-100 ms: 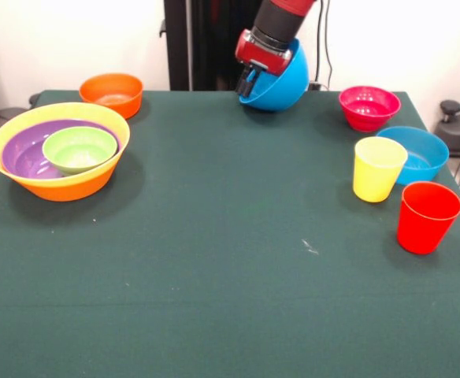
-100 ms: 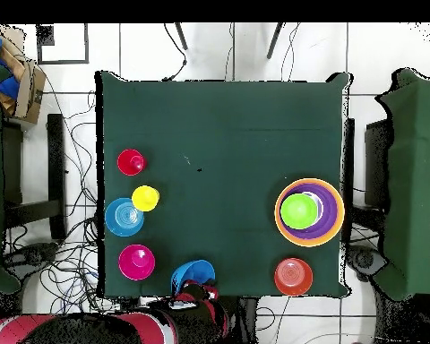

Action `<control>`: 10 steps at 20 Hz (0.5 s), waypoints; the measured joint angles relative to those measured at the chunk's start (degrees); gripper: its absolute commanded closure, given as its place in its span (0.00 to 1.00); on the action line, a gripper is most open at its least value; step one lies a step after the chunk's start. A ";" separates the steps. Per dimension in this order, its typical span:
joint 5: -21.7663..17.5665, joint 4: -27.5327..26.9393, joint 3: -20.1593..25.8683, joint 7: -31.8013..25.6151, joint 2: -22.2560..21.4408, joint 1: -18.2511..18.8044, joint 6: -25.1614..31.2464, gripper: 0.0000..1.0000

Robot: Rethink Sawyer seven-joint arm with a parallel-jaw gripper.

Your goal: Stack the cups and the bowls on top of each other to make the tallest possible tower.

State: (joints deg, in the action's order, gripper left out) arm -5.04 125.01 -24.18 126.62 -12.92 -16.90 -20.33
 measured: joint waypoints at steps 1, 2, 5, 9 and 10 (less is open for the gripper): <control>0.00 0.00 -0.01 0.00 0.00 0.00 0.00 1.00; 0.00 -0.01 -0.01 0.00 0.00 0.00 0.00 1.00; 0.00 -0.01 -0.01 0.00 -0.01 0.00 0.00 1.00; 0.00 0.00 -0.01 0.00 -0.24 0.27 0.00 1.00; 0.00 0.00 -0.01 0.00 -0.37 0.50 0.00 1.00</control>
State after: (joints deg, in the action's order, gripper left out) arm -5.04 125.01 -24.19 126.62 -13.29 -16.40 -20.32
